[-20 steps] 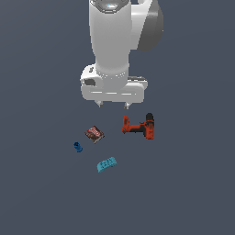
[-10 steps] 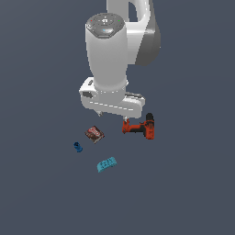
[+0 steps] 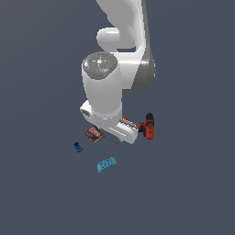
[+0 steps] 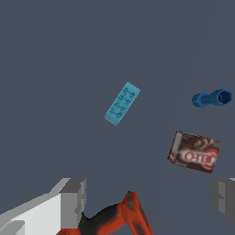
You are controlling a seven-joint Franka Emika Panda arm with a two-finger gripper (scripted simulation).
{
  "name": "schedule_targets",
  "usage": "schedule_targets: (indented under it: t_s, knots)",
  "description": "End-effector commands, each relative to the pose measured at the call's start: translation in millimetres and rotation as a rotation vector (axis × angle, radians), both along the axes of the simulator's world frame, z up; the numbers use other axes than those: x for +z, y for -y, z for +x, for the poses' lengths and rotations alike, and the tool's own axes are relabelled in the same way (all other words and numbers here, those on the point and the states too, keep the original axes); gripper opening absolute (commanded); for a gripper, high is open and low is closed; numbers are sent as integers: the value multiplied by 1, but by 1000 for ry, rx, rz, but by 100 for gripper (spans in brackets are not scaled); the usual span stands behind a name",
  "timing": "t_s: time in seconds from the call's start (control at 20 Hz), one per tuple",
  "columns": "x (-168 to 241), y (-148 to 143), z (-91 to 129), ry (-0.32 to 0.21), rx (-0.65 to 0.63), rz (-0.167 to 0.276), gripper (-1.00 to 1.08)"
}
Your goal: Pick up a designated object from a clutter of objects.
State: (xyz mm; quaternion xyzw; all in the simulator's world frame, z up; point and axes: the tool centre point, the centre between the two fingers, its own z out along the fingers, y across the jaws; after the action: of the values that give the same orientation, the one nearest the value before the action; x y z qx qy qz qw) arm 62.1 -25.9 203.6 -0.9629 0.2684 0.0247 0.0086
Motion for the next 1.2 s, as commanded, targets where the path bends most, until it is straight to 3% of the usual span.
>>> schedule_targets:
  t_s: [0.0, 0.65, 1.15]
  knots:
    - [-16, 3, 10, 3, -77, -2, 100]
    - [-96, 18, 50, 22, -441, -27, 100]
    - [-128, 24, 61, 32, -575, -40, 100]
